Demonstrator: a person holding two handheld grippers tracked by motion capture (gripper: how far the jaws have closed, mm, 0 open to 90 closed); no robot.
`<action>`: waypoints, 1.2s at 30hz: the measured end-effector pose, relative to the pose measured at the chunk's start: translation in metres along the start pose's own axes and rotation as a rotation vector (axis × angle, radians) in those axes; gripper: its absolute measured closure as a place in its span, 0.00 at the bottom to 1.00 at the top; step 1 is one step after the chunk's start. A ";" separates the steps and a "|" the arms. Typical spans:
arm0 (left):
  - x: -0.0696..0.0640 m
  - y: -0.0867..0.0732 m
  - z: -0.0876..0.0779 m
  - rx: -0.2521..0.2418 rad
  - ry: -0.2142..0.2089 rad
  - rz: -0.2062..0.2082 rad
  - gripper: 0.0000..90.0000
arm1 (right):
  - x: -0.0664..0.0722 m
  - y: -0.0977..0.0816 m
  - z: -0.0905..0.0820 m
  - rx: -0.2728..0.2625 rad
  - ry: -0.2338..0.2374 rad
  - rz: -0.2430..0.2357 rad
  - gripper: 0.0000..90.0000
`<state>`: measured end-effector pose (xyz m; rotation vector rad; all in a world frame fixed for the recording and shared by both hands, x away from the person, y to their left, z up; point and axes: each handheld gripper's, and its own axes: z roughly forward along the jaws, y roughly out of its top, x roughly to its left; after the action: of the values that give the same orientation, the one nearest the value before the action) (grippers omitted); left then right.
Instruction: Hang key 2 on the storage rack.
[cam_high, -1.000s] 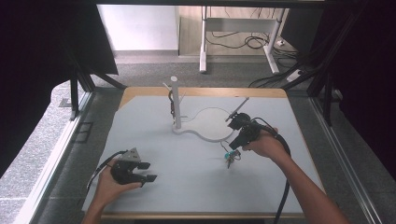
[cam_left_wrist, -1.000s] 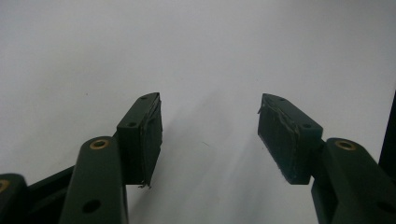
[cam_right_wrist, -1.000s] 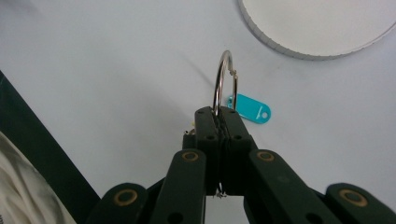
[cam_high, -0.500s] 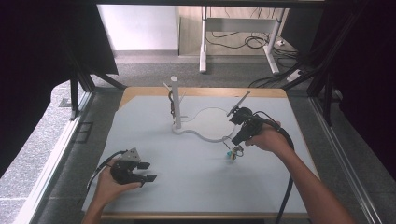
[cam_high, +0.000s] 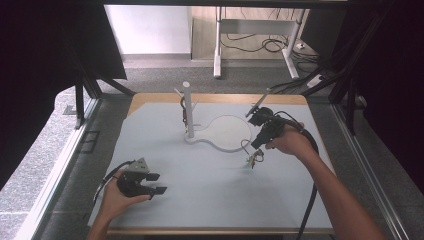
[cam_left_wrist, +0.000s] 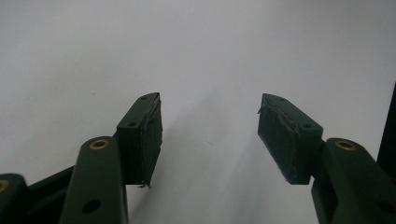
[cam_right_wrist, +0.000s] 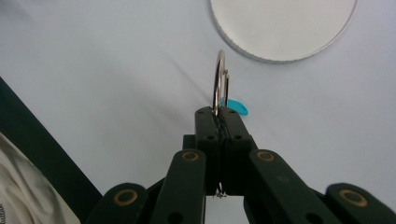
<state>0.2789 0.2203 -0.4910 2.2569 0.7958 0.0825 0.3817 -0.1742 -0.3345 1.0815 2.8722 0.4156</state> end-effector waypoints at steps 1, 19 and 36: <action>0.000 0.000 0.000 -0.002 0.000 -0.001 0.45 | 0.000 0.001 -0.001 -0.001 -0.005 0.003 0.98; 0.000 0.000 0.000 0.000 -0.004 -0.003 0.45 | -0.013 0.011 -0.016 -0.016 -0.017 0.033 0.98; 0.001 0.000 -0.003 -0.011 -0.003 -0.005 0.45 | -0.026 0.031 -0.022 -0.009 -0.038 0.062 0.98</action>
<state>0.2793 0.2223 -0.4890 2.2441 0.7971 0.0807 0.4183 -0.1735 -0.3065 1.1661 2.8079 0.4065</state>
